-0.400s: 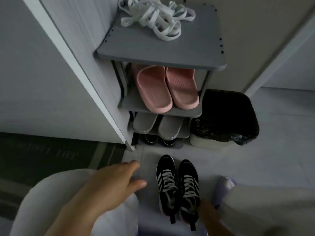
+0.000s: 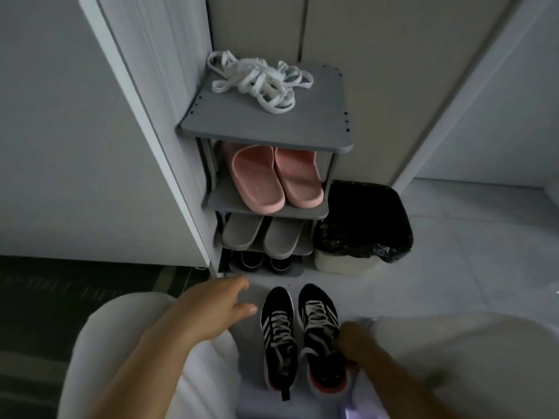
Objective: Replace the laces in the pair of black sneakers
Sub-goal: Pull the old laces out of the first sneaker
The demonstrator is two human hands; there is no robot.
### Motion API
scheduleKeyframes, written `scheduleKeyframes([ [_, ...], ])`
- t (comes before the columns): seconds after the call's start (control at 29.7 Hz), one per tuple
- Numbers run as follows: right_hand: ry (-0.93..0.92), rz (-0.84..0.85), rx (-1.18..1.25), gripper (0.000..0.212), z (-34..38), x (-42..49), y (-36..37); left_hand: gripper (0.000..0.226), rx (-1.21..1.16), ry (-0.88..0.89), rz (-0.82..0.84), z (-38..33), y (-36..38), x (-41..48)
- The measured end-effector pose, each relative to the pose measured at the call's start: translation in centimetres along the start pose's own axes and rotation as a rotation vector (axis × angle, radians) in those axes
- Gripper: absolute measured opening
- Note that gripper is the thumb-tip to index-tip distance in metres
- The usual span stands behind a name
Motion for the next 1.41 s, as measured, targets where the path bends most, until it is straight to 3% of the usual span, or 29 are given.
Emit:
scheduleKeyframes([
  [0.03, -0.01, -0.038, 0.028, 0.019, 0.2, -1.7, -1.0, 0.044, 0.005, -0.002, -0.02, -0.4, -0.1, -0.1],
  [0.13, -0.091, -0.18, 0.102, 0.034, 0.5, -7.3, -5.7, 0.045, -0.085, 0.037, -0.14, -2.1, -0.8, -1.1],
  [0.3, -0.374, -0.454, 0.283, 0.023, 2.4, -18.6, -10.9, 0.075, -0.804, 0.229, -0.215, -6.4, -2.3, -2.9],
  [0.47, -0.343, -0.716, -0.025, 0.021, 4.4, -24.6, -11.5, 0.056, -1.115, 0.44, -0.291, -9.4, -3.7, -5.2],
  [0.57, -0.324, -0.767, -0.057, 0.015, 4.3, -24.0, -10.4, 0.065, -1.087, 0.424, -0.256, -9.6, -2.3, -5.3],
  [0.77, -0.362, -0.751, 0.049, 0.025, 4.2, -23.1, -8.9, 0.028, -0.957, 0.333, -0.308, -8.7, -1.4, -5.7],
  [0.94, -0.421, -0.75, 0.077, 0.02, 4.1, -22.8, -8.0, 0.012, -1.017, 0.305, -0.324, -7.7, -0.4, -5.7],
  [1.21, -0.438, -0.793, 0.052, 0.023, 4.2, -23.0, -8.0, 0.014, -1.007, 0.315, -0.354, -8.1, -0.9, -6.3],
  [1.31, -0.433, -0.785, 0.079, 0.02, 4.2, -23.1, -8.3, 0.012, -1.04, 0.332, -0.429, -8.1, -1.3, -7.2],
  [1.41, -0.426, -0.763, 0.149, 0.017, 3.7, -22.7, -8.4, 0.022, -0.815, 0.3, -0.633, -7.9, -1.5, -9.2],
])
Point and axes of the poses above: each hand's wrist, its own x-axis towards the middle knuckle, its own y-axis out of the palm, z = x × y, the point moved 10 cm from there along x, towards the middle knuckle, and after that the axes turned 10 degrees about z, right-handed, at the moved point
